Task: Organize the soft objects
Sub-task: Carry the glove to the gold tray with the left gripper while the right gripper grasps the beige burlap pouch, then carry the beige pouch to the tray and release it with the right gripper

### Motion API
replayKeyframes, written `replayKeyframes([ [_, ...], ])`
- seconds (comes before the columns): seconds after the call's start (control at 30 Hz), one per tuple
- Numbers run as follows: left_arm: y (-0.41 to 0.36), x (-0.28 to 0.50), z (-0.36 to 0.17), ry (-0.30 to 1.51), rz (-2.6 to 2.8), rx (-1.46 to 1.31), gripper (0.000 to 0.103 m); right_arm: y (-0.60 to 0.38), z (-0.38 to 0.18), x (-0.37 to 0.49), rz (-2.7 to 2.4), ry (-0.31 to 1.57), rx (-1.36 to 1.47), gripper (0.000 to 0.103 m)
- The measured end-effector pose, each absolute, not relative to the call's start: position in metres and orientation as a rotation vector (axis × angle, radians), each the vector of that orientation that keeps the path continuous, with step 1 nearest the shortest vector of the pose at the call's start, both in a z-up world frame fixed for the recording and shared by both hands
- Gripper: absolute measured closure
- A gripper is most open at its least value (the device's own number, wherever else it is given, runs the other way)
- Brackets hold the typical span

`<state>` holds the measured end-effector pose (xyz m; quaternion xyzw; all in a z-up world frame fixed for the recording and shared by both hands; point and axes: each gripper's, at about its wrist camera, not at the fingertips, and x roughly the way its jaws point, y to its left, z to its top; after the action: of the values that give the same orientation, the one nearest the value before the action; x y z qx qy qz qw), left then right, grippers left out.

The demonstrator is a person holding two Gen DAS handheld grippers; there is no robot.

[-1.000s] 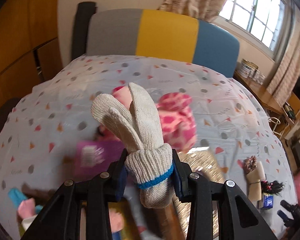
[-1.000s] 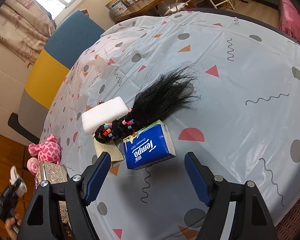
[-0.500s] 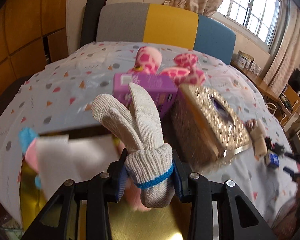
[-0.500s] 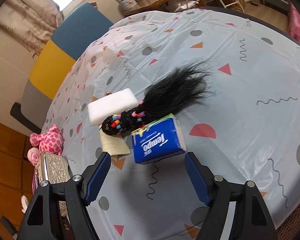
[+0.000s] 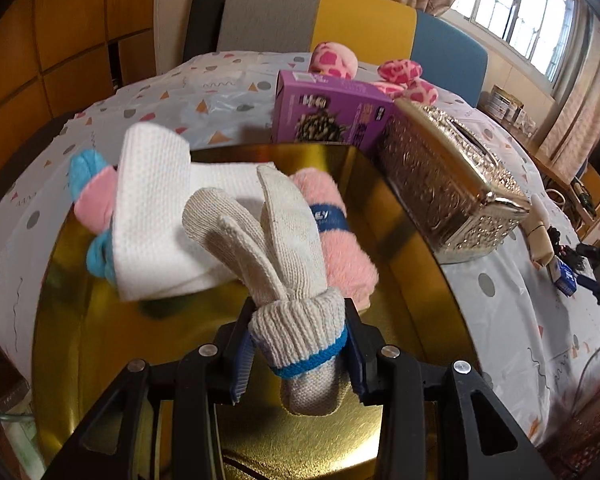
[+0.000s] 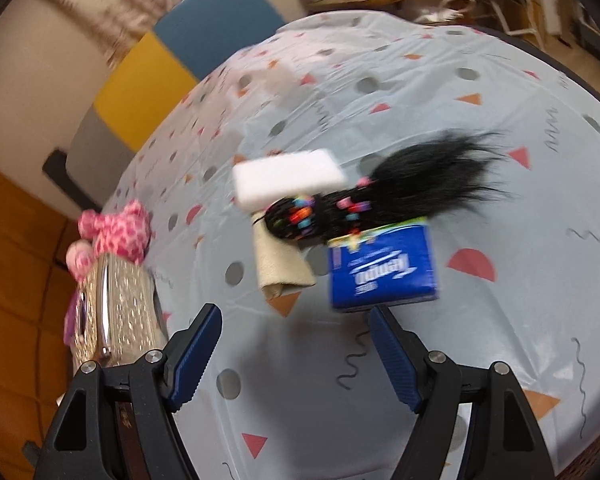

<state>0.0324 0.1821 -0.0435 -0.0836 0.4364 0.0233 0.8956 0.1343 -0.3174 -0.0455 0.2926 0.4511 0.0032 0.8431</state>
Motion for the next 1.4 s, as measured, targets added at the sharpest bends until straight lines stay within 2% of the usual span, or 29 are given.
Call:
replayKeyframes([
  [0.1,0.184,0.032,-0.051,0.917,0.048,-0.196,0.062,-0.301,-0.046,0.15,0.015,0.975,0.534,0.026],
  [0.23,0.185,0.031,-0.057,0.93,0.049,-0.206,0.06,-0.282,-0.053,0.184,0.001,1.019,0.449,0.031],
  [0.27,0.186,0.03,-0.058,0.93,0.053,-0.209,0.057,-0.278,-0.057,0.194,-0.016,1.031,0.424,0.032],
  [0.3,0.187,0.029,-0.058,0.927,0.059,-0.21,0.055,-0.276,-0.061,0.201,-0.033,1.042,0.405,0.038],
  [0.33,0.187,0.028,-0.058,0.925,0.061,-0.211,0.053,-0.274,-0.066,0.209,-0.059,1.06,0.386,0.049],
  [0.37,0.187,0.028,-0.058,0.922,0.063,-0.206,0.046,-0.272,-0.071,0.215,-0.077,1.074,0.375,0.06],
  [0.4,0.187,0.027,-0.057,0.916,0.071,-0.198,0.036,-0.271,-0.076,0.219,-0.088,1.09,0.361,0.083],
  [0.5,0.191,0.023,-0.056,0.894,0.09,-0.201,0.027,-0.265,-0.076,0.222,-0.088,1.084,0.317,0.088],
  [0.8,0.192,0.022,-0.055,0.916,0.103,-0.216,0.025,-0.23,-0.063,0.213,0.137,1.102,0.345,0.088],
  [1.03,0.189,0.013,-0.042,0.881,0.134,-0.167,0.025,-0.199,-0.032,0.238,0.164,1.056,0.351,0.088],
  [1.23,0.196,0.008,-0.036,0.869,0.142,-0.191,0.013,-0.156,0.013,0.265,0.19,0.984,0.31,0.088],
  [1.4,0.204,0.001,-0.03,0.846,0.156,-0.215,0.012,-0.101,0.047,0.275,0.31,0.929,0.243,0.088],
])
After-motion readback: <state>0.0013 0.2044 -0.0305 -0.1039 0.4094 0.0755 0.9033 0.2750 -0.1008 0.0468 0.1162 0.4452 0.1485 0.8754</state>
